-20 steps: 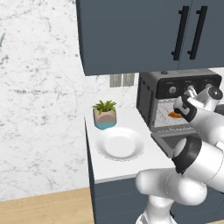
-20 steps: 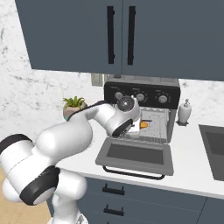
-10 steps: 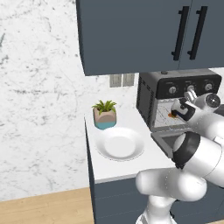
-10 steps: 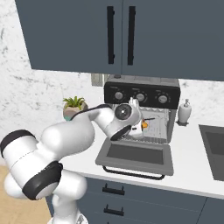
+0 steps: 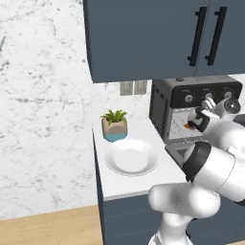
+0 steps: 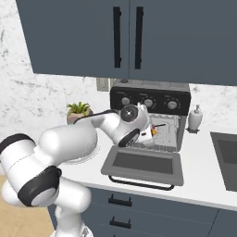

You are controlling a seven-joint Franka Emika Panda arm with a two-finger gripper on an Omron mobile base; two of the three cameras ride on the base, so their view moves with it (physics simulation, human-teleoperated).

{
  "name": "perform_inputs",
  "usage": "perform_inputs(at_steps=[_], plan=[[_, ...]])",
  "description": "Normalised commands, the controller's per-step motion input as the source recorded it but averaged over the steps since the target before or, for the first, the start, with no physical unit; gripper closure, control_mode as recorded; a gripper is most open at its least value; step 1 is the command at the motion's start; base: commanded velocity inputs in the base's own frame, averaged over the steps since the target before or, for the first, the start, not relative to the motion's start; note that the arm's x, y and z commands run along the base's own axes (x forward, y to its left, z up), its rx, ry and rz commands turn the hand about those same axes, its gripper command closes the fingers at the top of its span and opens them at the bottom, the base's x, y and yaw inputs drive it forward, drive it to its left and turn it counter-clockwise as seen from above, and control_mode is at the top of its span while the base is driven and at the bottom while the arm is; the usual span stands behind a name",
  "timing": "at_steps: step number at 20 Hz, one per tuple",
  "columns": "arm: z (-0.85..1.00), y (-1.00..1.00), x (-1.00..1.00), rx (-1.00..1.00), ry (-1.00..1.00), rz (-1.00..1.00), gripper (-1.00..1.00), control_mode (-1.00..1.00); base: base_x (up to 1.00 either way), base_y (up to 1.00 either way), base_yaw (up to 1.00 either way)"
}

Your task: Pick up the kebab skewer and baguette bread, and place them inside the toaster oven. Close the toaster oven door and start by setting the timer.

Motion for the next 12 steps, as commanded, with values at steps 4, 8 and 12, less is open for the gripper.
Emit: perform_inputs(at_steps=[4, 8, 12], plan=[[0.00, 0.04, 0.12, 0.00, 0.24, 0.00, 1.00, -1.00, 0.00, 0.00, 0.00], [-0.04, 0.09, 0.09, 0.01, 0.21, 0.00, 1.00, -1.00, 0.00, 0.00, 0.00], [-0.25, 0.05, 0.05, 0.14, 0.04, 0.00, 1.00, -1.00, 0.00, 0.00, 0.00]])
